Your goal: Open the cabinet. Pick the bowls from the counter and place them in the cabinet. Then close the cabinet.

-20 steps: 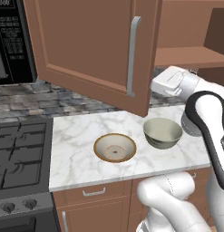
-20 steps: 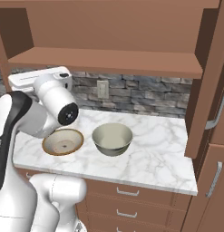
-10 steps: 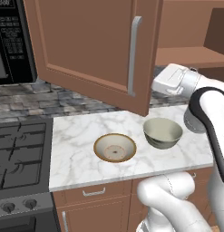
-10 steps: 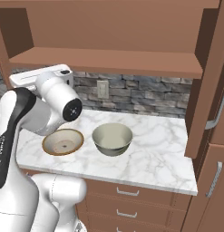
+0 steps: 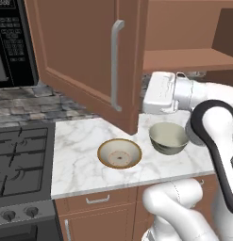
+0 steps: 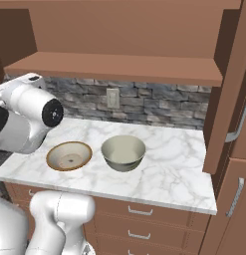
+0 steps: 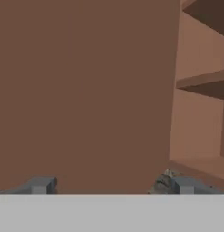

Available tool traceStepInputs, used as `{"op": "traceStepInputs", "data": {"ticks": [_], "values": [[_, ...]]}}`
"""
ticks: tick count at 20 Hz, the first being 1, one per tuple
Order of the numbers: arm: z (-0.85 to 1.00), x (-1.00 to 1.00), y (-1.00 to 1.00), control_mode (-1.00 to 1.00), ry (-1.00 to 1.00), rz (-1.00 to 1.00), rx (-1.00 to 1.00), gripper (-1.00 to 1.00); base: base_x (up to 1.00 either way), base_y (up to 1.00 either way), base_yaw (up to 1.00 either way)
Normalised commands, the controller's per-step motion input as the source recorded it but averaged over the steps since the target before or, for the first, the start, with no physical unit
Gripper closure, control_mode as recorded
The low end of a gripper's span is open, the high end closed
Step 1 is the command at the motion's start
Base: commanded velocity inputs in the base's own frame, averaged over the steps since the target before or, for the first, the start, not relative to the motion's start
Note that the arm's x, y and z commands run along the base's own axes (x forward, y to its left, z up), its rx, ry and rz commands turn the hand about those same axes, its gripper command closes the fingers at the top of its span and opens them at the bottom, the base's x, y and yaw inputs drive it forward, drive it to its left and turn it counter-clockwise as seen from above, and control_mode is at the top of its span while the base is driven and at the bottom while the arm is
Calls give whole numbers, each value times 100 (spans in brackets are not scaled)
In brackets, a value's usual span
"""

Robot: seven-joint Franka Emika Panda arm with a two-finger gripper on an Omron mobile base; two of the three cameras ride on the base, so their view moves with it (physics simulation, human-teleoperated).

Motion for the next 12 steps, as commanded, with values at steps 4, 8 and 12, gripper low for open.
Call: {"op": "traceStepInputs", "data": {"ticks": [4, 8, 12], "values": [[-5, -89, 100, -100, -3, 18, -11, -100, 0, 0, 0], [1, -29, 61, -100, -8, 9, -4, -100, 0, 0, 0], [10, -23, -56, -100, -10, 10, 2, -100, 0, 0, 0]]}}
